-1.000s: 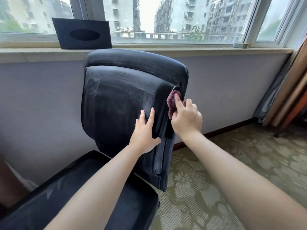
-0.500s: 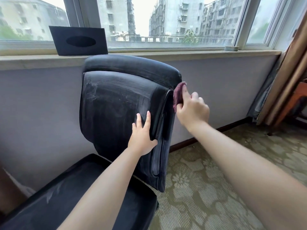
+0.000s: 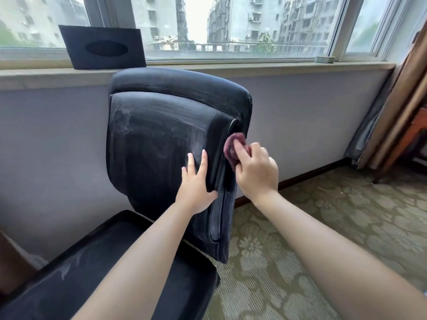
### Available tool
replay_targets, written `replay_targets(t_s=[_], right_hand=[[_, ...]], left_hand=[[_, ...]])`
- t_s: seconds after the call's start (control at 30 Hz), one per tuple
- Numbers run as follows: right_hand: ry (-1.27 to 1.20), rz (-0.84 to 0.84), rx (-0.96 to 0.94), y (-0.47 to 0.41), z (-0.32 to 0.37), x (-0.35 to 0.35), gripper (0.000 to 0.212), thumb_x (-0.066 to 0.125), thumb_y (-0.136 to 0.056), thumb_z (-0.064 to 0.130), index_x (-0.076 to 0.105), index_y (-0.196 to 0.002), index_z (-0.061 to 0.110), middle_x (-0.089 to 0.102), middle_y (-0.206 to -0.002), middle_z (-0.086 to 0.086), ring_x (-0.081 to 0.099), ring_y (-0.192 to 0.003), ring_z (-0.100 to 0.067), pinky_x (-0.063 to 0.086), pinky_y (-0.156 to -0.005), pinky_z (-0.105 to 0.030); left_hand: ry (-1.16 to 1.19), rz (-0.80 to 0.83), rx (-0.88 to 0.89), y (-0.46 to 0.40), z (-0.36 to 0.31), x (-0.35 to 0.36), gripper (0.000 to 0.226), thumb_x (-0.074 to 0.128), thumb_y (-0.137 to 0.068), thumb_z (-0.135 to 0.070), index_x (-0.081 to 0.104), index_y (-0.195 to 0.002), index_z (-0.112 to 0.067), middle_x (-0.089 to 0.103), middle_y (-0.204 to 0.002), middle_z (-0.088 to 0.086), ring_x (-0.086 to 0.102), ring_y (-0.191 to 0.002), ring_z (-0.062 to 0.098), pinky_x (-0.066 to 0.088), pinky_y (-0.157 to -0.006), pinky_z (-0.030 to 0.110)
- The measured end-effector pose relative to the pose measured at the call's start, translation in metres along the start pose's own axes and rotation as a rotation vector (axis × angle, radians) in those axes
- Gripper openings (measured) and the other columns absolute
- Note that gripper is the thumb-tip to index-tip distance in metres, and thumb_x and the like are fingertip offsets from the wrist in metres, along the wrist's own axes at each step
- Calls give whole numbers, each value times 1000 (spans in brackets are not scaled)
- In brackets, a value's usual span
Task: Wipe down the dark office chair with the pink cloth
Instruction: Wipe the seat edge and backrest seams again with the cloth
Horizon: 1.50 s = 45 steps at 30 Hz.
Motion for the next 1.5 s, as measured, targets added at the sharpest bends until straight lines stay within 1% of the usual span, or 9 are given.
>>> replay_targets(t_s=[0.1, 0.3, 0.53, 0.67, 0.83, 1.03, 1.17, 1.3, 1.5], right_hand=[[-51, 89, 54, 11, 16, 10, 50, 71, -64, 9, 66, -114, 12, 56, -78, -13, 55, -60, -29, 42, -44, -28], [-272, 355, 323, 36, 36, 18, 52, 44, -90, 14, 39, -142, 17, 51, -107, -10, 52, -96, -26, 43, -68, -33], [-156, 657, 170, 63, 22, 6, 45, 40, -91, 25, 41, -136, 26, 50, -110, -4, 52, -101, -26, 41, -74, -33], [-187, 453, 197, 38, 17, -11, 50, 42, -92, 23, 35, -142, 26, 49, -113, -6, 50, -104, -26, 42, -74, -34], [-269, 467, 245, 23, 20, -12, 51, 42, -94, 24, 33, -144, 27, 47, -117, -7, 49, -107, -26, 44, -78, -36], [-357, 507, 360, 61, 26, -4, 49, 44, -93, 20, 36, -141, 31, 36, -134, -5, 53, -105, -27, 47, -77, -36], [-424, 525, 437, 63, 18, -10, 50, 44, -92, 19, 36, -140, 34, 18, -153, -4, 54, -111, -29, 49, -81, -36], [-561, 521, 424, 60, 14, -18, 52, 45, -89, 16, 39, -139, 32, 37, -145, 7, 52, -116, -24, 48, -88, -37], [-600, 523, 421, 72, 15, -28, 53, 46, -92, 16, 36, -142, 28, 38, -140, 6, 51, -114, -22, 47, -90, -37]], left_hand=[[-26, -9, -5, 0, 0, 1, 108, 67, -85, -28, -23, -144, -40, -26, -155, -3, -10, -145, 33, 34, -105, 41], [-50, 4, -5, 1, 1, -2, 114, 72, -80, -33, -21, -146, -37, -23, -157, 1, -5, -145, 36, 28, -112, 46], [-135, 106, -28, 18, 3, -8, 130, 81, -72, -17, -26, -142, -41, -27, -155, 0, 13, -144, 37, 44, -100, 46], [-121, 159, -37, 31, 3, -12, 130, 78, -73, -6, -27, -140, -45, -27, -155, 1, 52, -118, 28, 55, -80, 38], [-71, 194, -22, 45, 6, -6, 121, 71, -76, -1, -20, -143, -46, -22, -157, -5, 59, -90, 18, 58, -70, 38], [52, 88, 43, 55, 9, -9, 109, 72, -77, -13, -6, -149, -39, 6, -159, -9, 33, -138, 16, 42, -94, 26], [72, 28, 49, 59, 2, -8, 105, 72, -79, -19, -4, -151, -34, 20, -154, -11, 42, -128, 13, 45, -84, 25], [62, -38, 42, 63, -4, -2, 105, 74, -78, -23, -2, -151, -33, 28, -141, -5, 48, -108, 15, 52, -82, 31], [33, -69, 20, 69, -9, 1, 105, 76, -76, -31, 3, -150, -36, 21, -142, -1, 32, -122, 19, 47, -89, 31]])
Point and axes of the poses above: each hand's wrist, its own y-axis away from the middle knuckle, its own x-axis out of the palm, z = x × y, the point moved 2 cm from there along -y, towards the middle knuckle
